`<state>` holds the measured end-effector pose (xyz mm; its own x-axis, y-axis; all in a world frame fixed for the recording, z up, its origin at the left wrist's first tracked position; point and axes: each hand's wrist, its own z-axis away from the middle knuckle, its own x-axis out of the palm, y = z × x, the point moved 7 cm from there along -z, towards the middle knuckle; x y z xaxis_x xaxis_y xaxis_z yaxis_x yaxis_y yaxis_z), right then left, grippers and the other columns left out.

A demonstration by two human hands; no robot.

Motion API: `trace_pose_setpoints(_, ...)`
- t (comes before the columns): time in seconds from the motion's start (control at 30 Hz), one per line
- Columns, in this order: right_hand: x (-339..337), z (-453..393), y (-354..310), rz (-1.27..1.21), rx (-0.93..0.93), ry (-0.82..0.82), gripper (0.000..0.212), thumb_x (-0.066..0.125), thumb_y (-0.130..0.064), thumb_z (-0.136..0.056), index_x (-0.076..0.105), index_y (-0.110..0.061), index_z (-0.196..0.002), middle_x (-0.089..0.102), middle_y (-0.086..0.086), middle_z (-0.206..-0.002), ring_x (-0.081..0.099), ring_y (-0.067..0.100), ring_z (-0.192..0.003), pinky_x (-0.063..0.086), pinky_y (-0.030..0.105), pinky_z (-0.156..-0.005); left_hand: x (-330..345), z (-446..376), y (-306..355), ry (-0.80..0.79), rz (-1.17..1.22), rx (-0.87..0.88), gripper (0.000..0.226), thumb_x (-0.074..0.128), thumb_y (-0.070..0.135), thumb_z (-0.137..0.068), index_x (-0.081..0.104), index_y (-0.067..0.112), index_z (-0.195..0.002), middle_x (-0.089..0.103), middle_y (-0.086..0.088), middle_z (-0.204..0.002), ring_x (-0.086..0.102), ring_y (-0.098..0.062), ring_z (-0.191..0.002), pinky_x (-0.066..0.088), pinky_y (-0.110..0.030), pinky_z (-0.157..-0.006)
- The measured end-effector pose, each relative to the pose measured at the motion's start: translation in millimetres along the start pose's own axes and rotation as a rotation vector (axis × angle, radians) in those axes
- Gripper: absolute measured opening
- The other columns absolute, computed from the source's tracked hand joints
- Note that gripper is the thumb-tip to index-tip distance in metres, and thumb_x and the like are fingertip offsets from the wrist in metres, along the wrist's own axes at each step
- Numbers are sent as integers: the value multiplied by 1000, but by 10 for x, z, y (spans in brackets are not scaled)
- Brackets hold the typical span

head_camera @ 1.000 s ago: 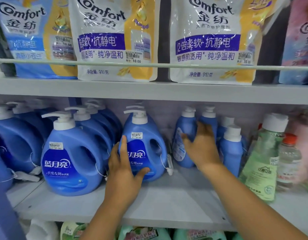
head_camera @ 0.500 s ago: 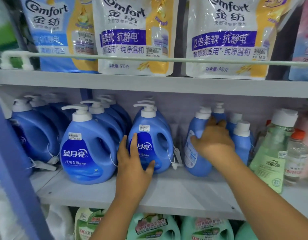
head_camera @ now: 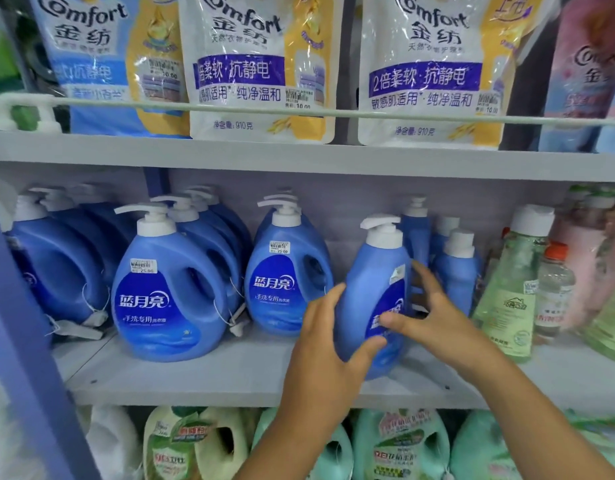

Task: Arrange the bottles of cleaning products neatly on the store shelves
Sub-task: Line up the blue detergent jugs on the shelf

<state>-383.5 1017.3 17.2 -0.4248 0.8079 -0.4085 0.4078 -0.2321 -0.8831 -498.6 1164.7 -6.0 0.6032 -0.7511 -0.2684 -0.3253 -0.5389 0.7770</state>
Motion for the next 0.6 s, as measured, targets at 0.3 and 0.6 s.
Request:
trace_pose_setpoints(0.3,729,55,-177,85,-161,86,82,82,-28,-82,34,-59,-140,47,-23,-130,59,-2,-116,55,25,-95,-751,64,-115,299,-337,74,81,73,21,-87,29,41,-152,28,4,-153,37,-1,-137,53,-19,-92)
trace_pose_setpoints(0.6,-290,-468,-102,365,-91,614,44,71,-23,-86,61,-8,-126,51,12,-119,58,34,-104,47,35,-89,-824,-103,-214,332,-548,-10,110,80,59,-68,18,37,-156,21,-8,-160,24,-31,-146,39,-60,-111)
